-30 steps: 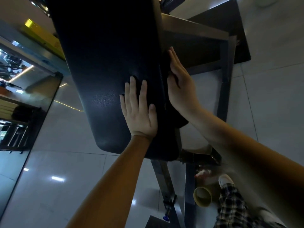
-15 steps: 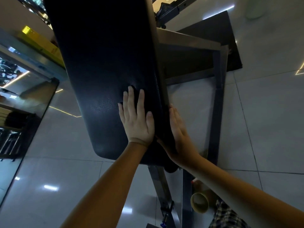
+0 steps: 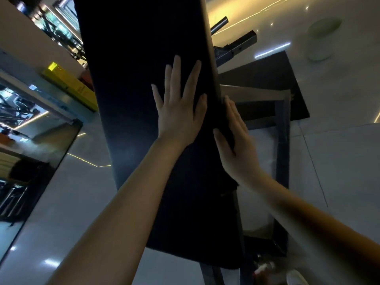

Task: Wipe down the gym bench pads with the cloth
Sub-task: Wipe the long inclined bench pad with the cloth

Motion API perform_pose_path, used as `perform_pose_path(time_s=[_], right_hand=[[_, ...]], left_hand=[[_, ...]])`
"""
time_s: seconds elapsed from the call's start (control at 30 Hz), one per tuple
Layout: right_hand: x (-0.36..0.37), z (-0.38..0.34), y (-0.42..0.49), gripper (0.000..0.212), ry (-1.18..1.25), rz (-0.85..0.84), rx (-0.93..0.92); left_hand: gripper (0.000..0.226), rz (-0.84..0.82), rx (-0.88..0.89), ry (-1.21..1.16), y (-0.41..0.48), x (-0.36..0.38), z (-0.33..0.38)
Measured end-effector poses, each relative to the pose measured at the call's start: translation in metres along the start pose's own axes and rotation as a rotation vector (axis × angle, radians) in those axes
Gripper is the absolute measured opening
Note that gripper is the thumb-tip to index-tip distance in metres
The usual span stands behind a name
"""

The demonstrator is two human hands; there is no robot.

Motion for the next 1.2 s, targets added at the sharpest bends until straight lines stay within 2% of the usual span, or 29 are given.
perform_pose_path(time_s=[0.17,0.33,0.53,0.67,0.87,1.0,1.1,1.2], right_hand=[[0.004,0.015,0.088,0.061,0.108,-0.001,-0.022],[-0.008,-0.002,0.048,0.059,0.092,0.068,-0.023],[-0.006,-0.001,-0.018,0.057,-0.018,0.003,-0.037],[-0.003,0.000,-0.007,0.057,-0.038,-0.016,-0.043],[0.000,0.000,0.068,0.056,0.086,0.010,-0.085],[0.003,0.003,0.148,0.058,0.152,-0.007,-0.072],[0.003,-0.009,0.231,0.048,0.142,-0.028,-0.076],[0.001,-0.016,0.288,0.062,0.072,-0.023,-0.119]], left_hand=[[0.065,0.048,0.001,0.028,0.062,-0.011,0.001],[0.063,0.119,0.014,-0.018,0.059,-0.010,0.001],[0.064,0.115,0.013,-0.023,0.058,-0.013,0.000],[0.067,0.081,-0.001,-0.005,0.058,-0.010,-0.001],[0.075,-0.042,0.040,0.039,0.068,-0.011,0.000],[0.075,-0.100,-0.066,0.015,0.115,-0.027,-0.003],[0.069,-0.134,-0.106,-0.018,0.148,-0.041,0.001],[0.067,-0.196,-0.139,-0.013,0.173,-0.052,0.001]])
Point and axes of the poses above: each hand's wrist, its own y-axis towards the middle knuckle, its own x-axis out of the palm, z = x × y, the point moved 10 cm from there along y, towards the middle knuckle, and after that the axes turned 8 degrees about -x, right-handed, at the moved point
